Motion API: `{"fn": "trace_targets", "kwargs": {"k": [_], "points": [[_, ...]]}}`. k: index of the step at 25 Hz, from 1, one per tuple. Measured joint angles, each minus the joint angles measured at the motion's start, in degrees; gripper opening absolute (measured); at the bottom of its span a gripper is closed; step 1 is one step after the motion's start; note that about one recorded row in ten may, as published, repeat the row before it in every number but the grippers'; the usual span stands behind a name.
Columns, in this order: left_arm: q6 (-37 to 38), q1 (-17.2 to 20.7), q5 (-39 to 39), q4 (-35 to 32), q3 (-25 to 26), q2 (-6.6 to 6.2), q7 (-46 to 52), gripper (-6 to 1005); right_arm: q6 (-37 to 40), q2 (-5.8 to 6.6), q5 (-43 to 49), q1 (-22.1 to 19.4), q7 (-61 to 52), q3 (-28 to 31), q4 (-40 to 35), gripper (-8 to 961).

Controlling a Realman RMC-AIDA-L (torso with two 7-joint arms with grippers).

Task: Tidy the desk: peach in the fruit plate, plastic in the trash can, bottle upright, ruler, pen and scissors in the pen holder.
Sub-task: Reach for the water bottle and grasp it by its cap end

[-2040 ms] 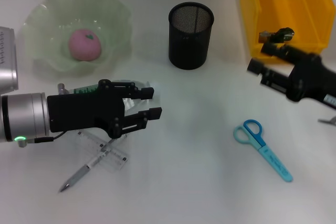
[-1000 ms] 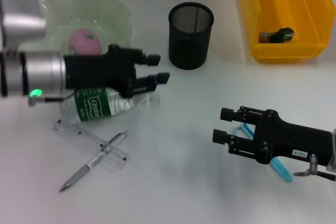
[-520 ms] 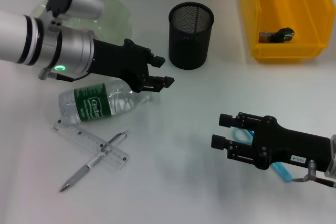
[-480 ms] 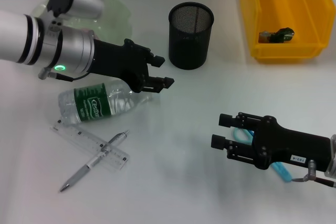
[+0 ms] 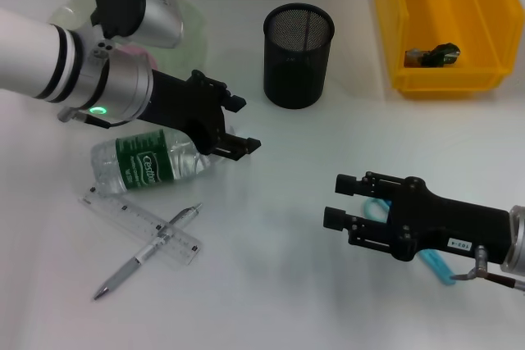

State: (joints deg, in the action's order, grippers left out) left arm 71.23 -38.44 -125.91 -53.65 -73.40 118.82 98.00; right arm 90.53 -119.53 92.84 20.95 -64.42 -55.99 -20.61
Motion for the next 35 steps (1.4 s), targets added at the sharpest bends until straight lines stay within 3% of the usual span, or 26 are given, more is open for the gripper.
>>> {"fn": "trace_targets", "kwargs": {"k": [9,35], "points": [[-5.4,0.1,-0.7,0.7,-4.8,0.01,0.1,685,-0.4,0.05,0.1,0.3,0.0,0.0,1.2,629],[-9.7,0.0,-3.0,3.3,-9.4,0.19,0.2,681,-1.3,0.09,0.1,1.0,0.0,0.3,1.2,629]]}}
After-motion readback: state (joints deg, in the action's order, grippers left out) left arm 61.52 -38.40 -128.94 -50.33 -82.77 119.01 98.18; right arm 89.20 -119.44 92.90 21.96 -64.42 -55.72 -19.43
